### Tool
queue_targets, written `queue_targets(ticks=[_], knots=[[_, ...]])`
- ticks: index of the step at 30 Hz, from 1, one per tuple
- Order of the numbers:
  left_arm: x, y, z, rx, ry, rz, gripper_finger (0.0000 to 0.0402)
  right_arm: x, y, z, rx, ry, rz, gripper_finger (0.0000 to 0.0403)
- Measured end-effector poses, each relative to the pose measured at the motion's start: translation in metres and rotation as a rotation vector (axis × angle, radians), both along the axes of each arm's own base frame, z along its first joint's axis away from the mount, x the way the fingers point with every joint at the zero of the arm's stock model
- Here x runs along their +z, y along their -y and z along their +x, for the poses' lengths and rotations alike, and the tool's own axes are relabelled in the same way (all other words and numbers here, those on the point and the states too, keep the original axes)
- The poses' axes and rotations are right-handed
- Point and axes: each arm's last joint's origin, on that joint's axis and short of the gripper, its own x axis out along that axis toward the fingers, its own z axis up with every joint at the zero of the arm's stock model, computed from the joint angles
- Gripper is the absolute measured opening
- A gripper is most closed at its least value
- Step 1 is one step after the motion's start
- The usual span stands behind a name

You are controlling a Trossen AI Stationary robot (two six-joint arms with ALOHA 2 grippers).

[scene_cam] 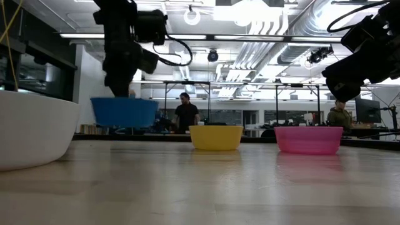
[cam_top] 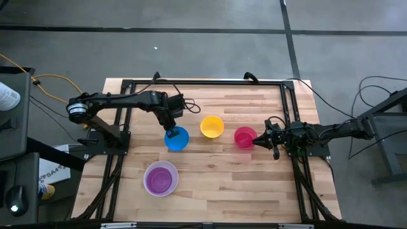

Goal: Nest bowls inside each other
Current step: Stack the blue bowl on the purple bowl

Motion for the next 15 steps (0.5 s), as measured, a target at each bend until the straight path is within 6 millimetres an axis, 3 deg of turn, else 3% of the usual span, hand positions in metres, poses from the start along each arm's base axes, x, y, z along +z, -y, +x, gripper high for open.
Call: queue_targets(ticks=[7, 15], knots=[[0.041, 0.004, -0.005, -0.006, -0.014, 0.015, 0.0000, 0.000, 0.000, 0.000, -0.001, -0.001, 0.000, 0.0035], [0.067, 0.038, -0.009, -0.126, -0.044, -0.018, 0.0000, 0.000, 0.000, 0.000, -0.001, -0.001, 0.000, 0.0035]])
